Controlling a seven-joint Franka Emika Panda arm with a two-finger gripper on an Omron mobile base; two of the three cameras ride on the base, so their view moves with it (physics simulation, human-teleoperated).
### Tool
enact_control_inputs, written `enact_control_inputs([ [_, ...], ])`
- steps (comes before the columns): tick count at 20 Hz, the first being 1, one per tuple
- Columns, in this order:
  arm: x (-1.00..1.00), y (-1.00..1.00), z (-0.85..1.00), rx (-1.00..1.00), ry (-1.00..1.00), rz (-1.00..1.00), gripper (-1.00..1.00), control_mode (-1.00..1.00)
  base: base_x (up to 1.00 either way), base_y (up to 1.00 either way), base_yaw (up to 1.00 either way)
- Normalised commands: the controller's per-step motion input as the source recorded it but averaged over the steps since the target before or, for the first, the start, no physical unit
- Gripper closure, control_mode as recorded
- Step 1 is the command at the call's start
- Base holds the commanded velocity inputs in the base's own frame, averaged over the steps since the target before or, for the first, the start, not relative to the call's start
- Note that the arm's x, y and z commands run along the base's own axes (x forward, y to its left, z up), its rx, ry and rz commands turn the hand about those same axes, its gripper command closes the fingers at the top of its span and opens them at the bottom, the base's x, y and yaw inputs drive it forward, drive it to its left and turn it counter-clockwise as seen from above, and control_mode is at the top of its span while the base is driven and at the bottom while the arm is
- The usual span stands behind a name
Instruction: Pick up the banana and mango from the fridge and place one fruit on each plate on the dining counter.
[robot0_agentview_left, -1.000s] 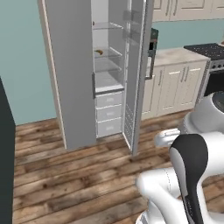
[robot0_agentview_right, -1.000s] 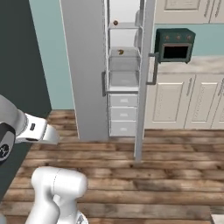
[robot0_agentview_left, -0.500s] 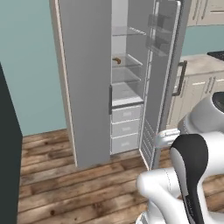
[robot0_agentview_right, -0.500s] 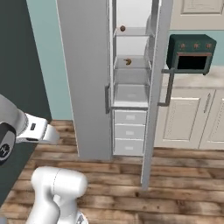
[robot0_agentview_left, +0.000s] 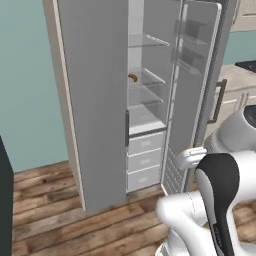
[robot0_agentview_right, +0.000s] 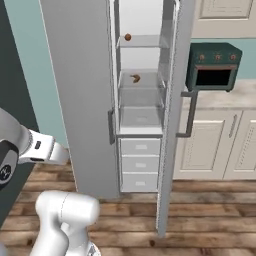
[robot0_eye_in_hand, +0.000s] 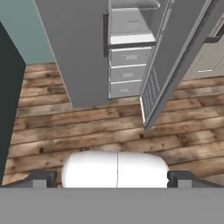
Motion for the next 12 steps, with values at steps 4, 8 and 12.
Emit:
enact_control_inputs([
  [4, 0.0, 0.0, 0.0, 0.0, 0.0, 0.0, -1.0, 1.0, 0.54, 0.0, -0.26],
  [8, 0.0, 0.0, 0.0, 0.0, 0.0, 0.0, -1.0, 1.0, 0.57, 0.0, -0.27],
  [12, 0.0, 0.0, 0.0, 0.0, 0.0, 0.0, -1.0, 1.0, 0.7, 0.0, -0.28],
])
